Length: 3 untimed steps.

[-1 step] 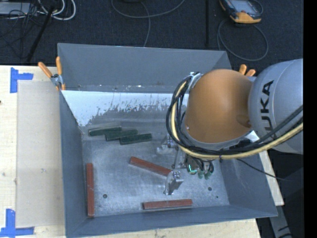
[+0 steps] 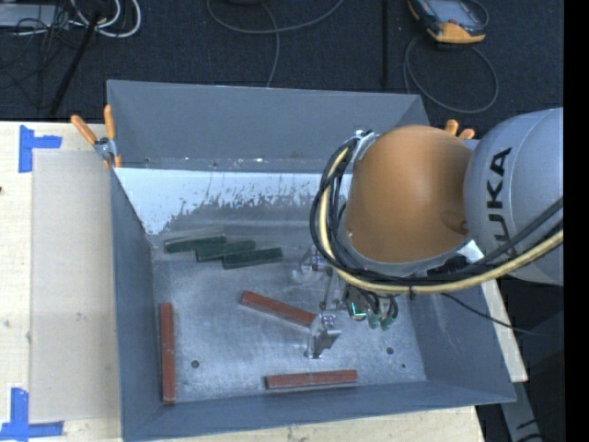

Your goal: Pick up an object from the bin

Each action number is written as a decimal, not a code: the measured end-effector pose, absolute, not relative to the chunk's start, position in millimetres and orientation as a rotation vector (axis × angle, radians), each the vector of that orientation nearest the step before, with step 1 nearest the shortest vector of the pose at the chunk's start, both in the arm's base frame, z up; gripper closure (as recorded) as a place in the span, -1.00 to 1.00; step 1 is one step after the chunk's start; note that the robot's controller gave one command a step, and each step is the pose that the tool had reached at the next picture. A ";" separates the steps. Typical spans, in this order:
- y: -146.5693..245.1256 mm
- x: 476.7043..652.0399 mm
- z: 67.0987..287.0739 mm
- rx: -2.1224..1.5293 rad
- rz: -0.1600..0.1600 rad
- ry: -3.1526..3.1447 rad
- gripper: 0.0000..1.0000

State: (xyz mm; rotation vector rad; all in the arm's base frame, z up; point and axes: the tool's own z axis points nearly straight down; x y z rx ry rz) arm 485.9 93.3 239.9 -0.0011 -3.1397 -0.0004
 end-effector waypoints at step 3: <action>75.8 541.3 106.6 -0.117 0.000 -3.134 -1.00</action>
Offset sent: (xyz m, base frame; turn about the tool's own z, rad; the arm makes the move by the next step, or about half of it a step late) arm 0.0114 -0.0334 -0.1231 -0.0093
